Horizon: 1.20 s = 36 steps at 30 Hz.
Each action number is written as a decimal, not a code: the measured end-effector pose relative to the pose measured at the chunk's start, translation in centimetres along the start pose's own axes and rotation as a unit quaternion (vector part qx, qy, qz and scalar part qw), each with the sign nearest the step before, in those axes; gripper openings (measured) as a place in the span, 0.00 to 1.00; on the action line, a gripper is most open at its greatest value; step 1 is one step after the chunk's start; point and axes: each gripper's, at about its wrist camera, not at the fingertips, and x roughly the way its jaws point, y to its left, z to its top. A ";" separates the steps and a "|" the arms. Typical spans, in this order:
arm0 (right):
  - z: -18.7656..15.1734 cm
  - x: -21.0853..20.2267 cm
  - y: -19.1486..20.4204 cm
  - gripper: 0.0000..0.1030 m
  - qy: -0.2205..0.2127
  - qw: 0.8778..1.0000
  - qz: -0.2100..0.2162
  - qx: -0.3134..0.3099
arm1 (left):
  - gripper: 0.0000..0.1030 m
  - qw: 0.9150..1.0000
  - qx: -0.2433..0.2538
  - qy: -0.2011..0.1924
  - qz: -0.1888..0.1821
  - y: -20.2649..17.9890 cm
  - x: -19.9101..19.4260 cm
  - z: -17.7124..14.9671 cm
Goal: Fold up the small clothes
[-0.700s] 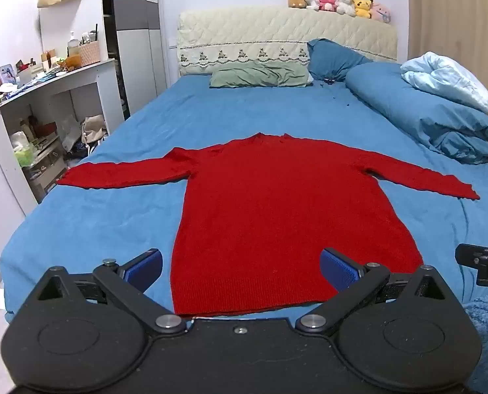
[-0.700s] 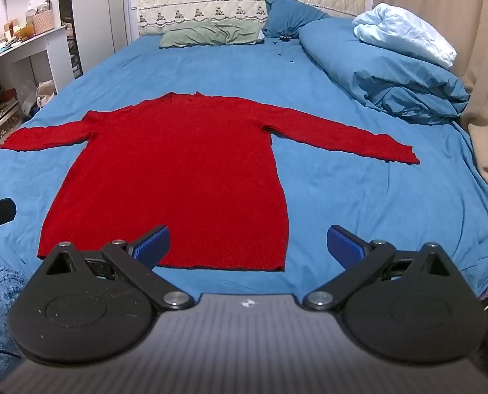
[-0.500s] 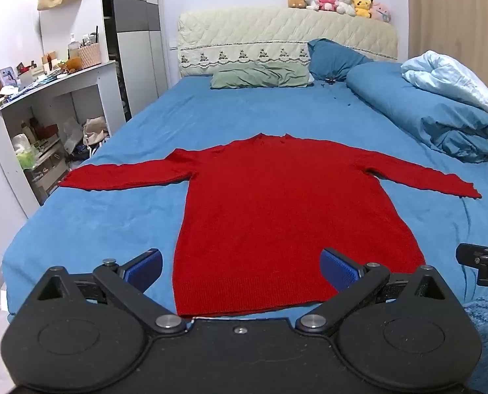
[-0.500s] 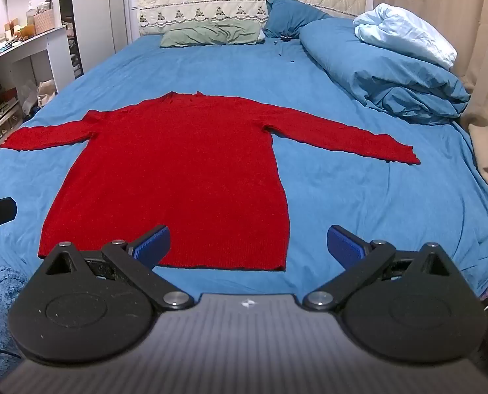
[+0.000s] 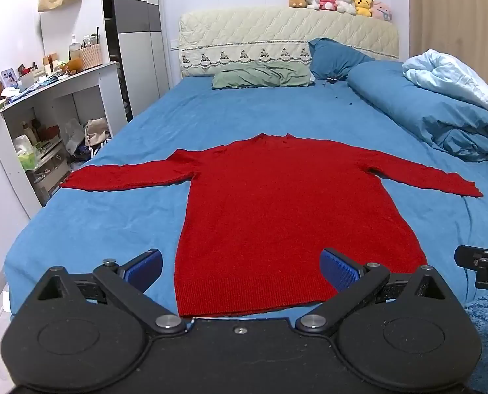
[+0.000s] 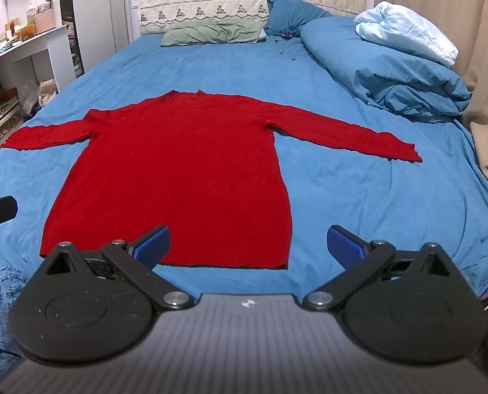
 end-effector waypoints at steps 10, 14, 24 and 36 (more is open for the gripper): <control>0.0 0.0 0.0 1.00 0.001 1.000 0.000 0.001 | 1.00 1.000 0.001 -0.003 0.001 -0.2 -0.1 -0.1; -0.1 0.1 0.0 1.00 0.001 1.000 0.001 0.001 | 1.00 1.000 0.001 -0.003 0.000 -0.2 -0.2 -0.1; -0.2 0.1 -0.1 1.00 0.001 1.000 0.002 0.001 | 1.00 1.000 0.002 -0.008 0.004 -0.3 -0.4 -0.4; -0.1 0.0 -0.2 1.00 0.001 1.000 0.002 0.002 | 1.00 1.000 0.000 -0.001 0.002 -0.3 -0.3 -0.1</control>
